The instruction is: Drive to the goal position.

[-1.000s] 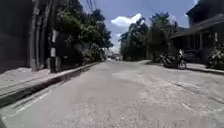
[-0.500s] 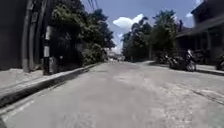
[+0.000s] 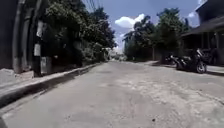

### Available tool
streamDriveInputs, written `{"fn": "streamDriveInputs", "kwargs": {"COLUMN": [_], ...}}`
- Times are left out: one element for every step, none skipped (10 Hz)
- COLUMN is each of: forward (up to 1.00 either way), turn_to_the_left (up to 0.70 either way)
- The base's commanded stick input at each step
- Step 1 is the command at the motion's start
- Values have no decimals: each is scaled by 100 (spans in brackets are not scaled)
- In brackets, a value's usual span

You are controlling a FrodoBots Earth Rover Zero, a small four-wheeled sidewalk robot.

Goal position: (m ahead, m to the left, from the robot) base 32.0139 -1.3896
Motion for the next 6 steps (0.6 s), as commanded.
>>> {"fn": "streamDriveInputs", "kwargs": {"forward": [100, 100, 100, 100, 100, 100], "turn_to_the_left": [4, 4, 4, 4, 4, 4]}}
